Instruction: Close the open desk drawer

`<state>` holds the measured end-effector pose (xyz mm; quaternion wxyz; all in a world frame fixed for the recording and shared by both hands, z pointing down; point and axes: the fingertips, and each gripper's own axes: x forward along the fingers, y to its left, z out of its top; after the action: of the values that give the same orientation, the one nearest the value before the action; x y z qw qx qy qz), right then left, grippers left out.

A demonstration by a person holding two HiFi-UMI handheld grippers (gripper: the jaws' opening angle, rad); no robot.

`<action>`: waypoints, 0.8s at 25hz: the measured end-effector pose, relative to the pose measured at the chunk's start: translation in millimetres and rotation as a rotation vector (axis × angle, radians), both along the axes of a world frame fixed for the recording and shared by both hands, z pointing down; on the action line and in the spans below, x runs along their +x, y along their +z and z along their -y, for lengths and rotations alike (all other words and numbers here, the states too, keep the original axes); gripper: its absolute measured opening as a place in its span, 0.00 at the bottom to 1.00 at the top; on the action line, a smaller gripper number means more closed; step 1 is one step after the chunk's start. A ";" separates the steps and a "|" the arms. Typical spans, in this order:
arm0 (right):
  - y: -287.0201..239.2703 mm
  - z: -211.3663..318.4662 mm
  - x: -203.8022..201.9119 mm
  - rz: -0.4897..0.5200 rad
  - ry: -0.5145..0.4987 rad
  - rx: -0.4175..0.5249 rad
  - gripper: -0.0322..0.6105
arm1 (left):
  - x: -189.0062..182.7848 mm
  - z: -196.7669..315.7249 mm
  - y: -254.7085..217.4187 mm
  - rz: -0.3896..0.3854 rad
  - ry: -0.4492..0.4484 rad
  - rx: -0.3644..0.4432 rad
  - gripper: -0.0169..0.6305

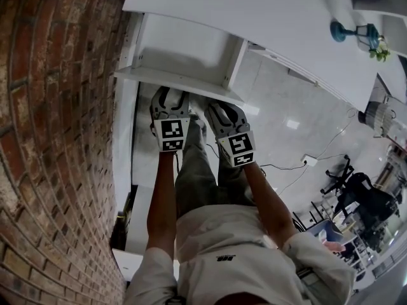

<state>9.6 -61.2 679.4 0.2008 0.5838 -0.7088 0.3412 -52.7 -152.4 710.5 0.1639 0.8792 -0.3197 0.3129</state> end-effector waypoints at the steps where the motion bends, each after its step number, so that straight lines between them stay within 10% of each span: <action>1: 0.2 1.2 1.7 -0.002 0.000 0.002 0.21 | 1.4 1.4 -0.1 0.000 0.000 0.000 0.36; 20: -0.8 25.5 31.7 -0.002 0.021 0.009 0.21 | 26.7 28.2 -1.0 0.006 0.000 0.004 0.36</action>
<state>41.3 -86.7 678.6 0.1953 0.5924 -0.7040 0.3397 -26.0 -180.6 709.5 0.1614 0.8786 -0.3209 0.3148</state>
